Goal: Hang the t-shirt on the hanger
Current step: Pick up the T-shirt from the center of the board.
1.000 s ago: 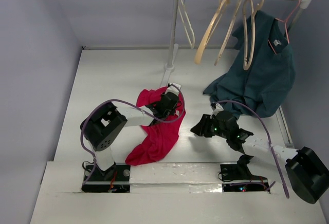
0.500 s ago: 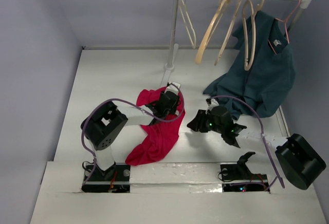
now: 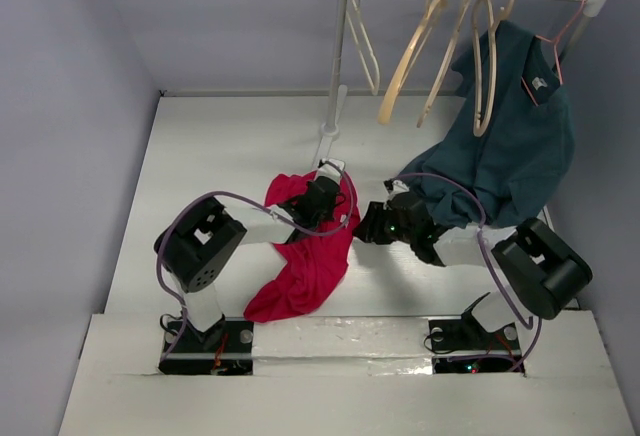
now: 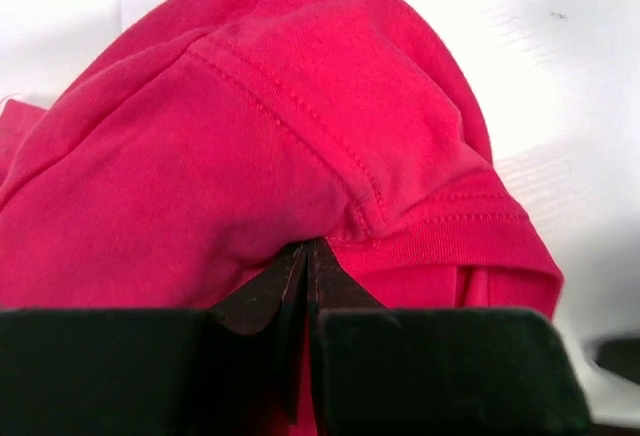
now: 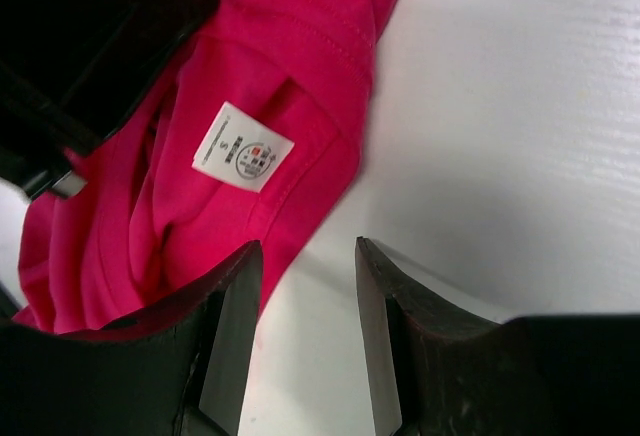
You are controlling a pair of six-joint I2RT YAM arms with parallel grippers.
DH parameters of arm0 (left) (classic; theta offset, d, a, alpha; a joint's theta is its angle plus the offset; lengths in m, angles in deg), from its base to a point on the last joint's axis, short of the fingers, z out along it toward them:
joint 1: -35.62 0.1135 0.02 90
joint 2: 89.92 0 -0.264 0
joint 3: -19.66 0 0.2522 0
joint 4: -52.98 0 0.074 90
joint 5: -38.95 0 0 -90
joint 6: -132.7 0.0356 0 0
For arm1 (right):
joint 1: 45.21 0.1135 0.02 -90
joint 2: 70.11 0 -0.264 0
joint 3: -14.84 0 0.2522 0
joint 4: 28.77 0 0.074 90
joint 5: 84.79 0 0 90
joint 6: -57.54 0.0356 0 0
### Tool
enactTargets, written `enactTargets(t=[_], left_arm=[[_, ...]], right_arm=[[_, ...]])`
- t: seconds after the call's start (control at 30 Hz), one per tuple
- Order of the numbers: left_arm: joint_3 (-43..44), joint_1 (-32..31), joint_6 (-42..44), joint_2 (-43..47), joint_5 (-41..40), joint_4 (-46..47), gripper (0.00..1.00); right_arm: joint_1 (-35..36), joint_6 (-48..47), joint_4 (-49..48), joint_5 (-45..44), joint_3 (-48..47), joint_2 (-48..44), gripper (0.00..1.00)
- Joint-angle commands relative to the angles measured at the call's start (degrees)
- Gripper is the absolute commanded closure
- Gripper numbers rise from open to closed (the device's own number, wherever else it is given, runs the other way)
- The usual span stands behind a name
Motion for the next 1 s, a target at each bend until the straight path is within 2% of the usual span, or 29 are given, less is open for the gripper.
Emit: enactTargets(t=[0.0,0.23,0.43,0.53,0.7,0.8,0.97], left_arm=[[-1.0,0.6,-1.2,5.0,0.5,0.7,1.00],[-3.2,1.2,-4.1,10.8,3.2,1.6,1.00],[-4.7,3.0,-6.0,15.3,5.5,0.6,1.00],[-5.3,3.0,-5.2,14.9,4.9,-2.0,1.00],[-10.9,3.0,-5.4,15.3,6.0,1.2,1.00],[-10.6,3.0,-3.8,13.2,7.9,1.3,0.81],[-9.0,3.0,-1.8,10.0,9.4,2.0,0.77]], right_arm=[[0.4,-1.6,-4.6,-1.3,-2.8,2.1,0.51],[0.4,-0.5,-7.7,-1.2,-2.3,5.7,0.45],[0.4,-1.3,-7.3,-3.2,-2.9,6.8,0.44],[0.4,-2.8,-5.2,-6.9,-3.2,5.5,0.49],[0.4,-4.9,-2.3,-11.6,-6.1,5.8,0.57],[0.4,-5.4,-1.9,-11.6,-7.3,7.8,0.57],[0.4,-5.5,-2.2,-11.3,-7.8,8.0,0.57]])
